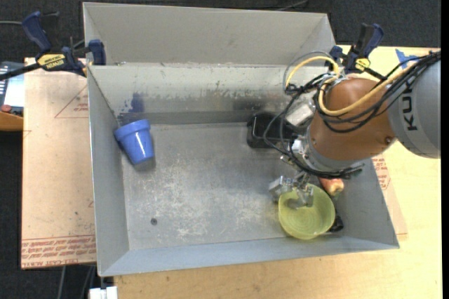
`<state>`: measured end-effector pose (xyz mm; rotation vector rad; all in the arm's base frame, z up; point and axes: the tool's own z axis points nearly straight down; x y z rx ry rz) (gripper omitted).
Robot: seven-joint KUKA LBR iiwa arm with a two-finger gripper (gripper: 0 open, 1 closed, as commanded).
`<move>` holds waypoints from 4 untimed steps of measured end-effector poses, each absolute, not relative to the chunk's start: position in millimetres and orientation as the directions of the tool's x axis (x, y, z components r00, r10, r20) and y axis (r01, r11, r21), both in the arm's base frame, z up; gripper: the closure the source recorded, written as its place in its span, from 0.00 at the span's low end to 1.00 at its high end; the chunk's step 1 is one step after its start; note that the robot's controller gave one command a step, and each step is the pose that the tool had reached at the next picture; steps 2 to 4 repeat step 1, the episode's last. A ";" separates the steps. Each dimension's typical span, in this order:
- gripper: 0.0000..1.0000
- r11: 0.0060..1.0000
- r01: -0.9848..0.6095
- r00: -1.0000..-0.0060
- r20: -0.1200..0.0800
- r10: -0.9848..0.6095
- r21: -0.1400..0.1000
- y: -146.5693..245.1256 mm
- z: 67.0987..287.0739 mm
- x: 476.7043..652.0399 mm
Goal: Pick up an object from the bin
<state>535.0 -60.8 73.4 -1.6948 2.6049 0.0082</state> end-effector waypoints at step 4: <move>1.00 0.406 -0.914 -0.405 -0.028 -0.914 -0.004 -59.7 94.6 532.3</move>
Offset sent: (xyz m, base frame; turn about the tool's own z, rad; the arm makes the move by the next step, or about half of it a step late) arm -0.0018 0.0009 0.0866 -0.0002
